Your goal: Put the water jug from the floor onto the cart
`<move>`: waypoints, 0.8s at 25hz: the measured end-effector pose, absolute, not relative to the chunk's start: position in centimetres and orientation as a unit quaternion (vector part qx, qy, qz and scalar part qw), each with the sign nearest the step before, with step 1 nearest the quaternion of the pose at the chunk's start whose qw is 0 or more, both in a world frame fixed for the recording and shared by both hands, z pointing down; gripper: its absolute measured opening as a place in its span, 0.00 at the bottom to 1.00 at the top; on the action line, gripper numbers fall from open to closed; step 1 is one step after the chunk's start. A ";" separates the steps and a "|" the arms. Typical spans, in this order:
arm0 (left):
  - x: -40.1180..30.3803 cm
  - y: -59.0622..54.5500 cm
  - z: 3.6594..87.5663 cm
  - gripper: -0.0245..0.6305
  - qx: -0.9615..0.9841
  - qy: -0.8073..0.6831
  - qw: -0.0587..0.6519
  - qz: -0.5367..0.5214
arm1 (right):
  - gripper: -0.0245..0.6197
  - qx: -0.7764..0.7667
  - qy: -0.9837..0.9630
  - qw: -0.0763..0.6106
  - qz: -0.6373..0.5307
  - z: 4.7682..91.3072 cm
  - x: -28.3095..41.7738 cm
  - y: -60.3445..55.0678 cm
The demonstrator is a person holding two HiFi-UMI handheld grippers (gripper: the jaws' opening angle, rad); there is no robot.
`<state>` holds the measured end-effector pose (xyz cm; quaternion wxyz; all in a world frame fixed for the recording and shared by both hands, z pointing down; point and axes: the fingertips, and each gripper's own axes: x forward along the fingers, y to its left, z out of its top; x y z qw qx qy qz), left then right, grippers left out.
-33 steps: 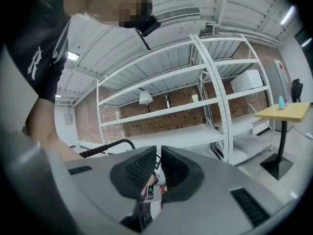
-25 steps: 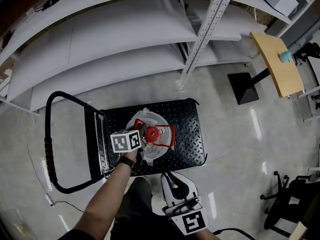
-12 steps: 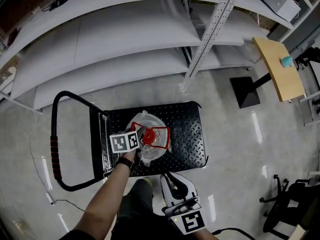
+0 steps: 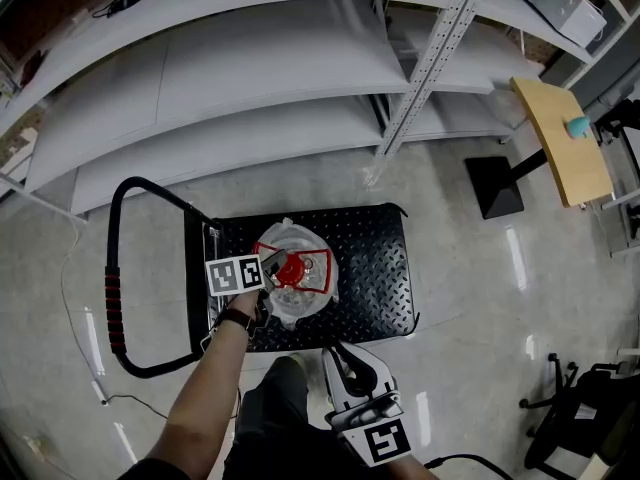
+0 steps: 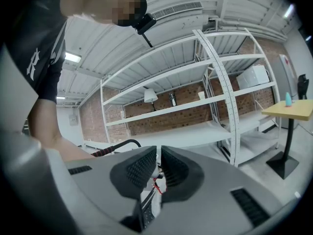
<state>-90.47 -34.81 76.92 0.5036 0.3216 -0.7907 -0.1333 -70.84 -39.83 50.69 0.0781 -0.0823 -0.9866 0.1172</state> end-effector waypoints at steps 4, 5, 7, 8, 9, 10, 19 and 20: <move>-88.9 -34.3 76.4 0.58 0.337 -0.780 0.511 -0.130 | 0.08 -0.087 -0.986 0.079 0.120 50.3 -70.9 -39.5; -88.5 -34.1 76.3 0.60 0.340 -0.776 0.514 -0.130 | 0.08 -0.088 -0.986 0.080 0.120 50.1 -70.8 -39.4; -87.9 -33.8 75.7 0.64 0.348 -0.774 0.514 -0.127 | 0.08 -0.090 -0.985 0.081 0.121 49.9 -70.8 -39.4; -87.7 -33.6 75.4 0.65 0.351 -0.775 0.511 -0.123 | 0.08 -0.090 -0.985 0.081 0.121 49.9 -70.7 -39.5; -87.5 -33.4 75.2 0.65 0.354 -0.775 0.510 -0.117 | 0.08 -0.090 -0.985 0.081 0.122 49.8 -70.7 -39.4; -87.4 -33.1 75.2 0.65 0.356 -0.775 0.512 -0.109 | 0.08 -0.090 -0.985 0.081 0.122 49.7 -70.6 -39.3; -85.0 -33.5 60.4 0.58 0.375 -0.856 0.348 -0.071 | 0.08 -0.071 -0.989 0.071 0.107 44.8 -70.0 -39.2; -83.8 -33.9 57.2 0.54 0.389 -0.860 0.323 -0.069 | 0.08 -0.070 -0.991 0.059 0.100 43.0 -70.0 -39.2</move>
